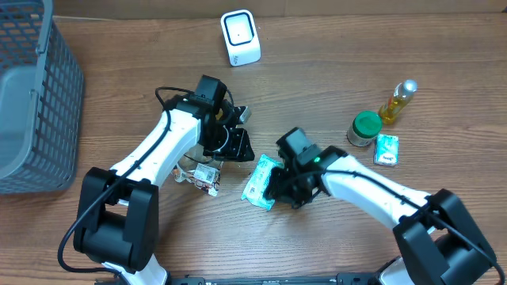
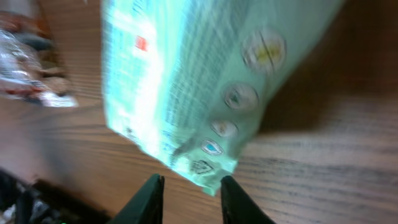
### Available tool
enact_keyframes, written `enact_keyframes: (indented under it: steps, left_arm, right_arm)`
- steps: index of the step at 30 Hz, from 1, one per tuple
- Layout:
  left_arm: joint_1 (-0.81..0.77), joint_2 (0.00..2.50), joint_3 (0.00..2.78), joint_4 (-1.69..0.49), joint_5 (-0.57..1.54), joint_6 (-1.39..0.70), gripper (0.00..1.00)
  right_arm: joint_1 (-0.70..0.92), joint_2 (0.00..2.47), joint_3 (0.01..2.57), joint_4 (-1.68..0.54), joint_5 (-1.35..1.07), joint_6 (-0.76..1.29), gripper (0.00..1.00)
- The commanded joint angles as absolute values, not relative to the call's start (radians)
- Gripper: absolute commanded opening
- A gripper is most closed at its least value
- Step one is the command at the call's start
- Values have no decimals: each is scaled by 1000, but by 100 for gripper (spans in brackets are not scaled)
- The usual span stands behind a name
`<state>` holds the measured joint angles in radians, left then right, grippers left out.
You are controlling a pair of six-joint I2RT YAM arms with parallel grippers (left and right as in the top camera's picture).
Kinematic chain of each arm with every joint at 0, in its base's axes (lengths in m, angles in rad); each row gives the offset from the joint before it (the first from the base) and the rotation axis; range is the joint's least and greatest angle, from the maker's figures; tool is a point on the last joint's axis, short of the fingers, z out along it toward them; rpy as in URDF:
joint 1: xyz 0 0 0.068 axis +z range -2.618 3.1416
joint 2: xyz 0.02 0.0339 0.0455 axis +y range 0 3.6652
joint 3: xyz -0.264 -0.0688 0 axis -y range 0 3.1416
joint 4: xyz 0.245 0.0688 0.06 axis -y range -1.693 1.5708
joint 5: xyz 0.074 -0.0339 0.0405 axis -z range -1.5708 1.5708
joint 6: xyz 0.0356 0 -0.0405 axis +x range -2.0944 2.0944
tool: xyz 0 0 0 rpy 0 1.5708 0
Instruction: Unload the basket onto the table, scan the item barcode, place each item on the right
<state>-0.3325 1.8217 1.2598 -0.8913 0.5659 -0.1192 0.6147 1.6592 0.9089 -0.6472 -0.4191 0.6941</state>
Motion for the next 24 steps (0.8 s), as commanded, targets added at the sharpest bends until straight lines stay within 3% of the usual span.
enact_keyframes:
  steps: [1, 5, 10, 24]
  left_arm:
    - [-333, 1830, 1268, -942, 577, 13, 30]
    - [-354, 1830, 1232, -968, 522, 24, 38]
    - [-372, 1831, 1159, -957, 440, 23, 43]
    - [-375, 1831, 1057, -839, 503, 0, 41]
  right_arm:
    - [538, 1625, 960, -660, -481, 599, 31]
    - [451, 1625, 960, -672, -481, 591, 40]
    - [398, 1629, 960, -655, -480, 543, 40]
    - [393, 1631, 960, -610, -428, 545, 43]
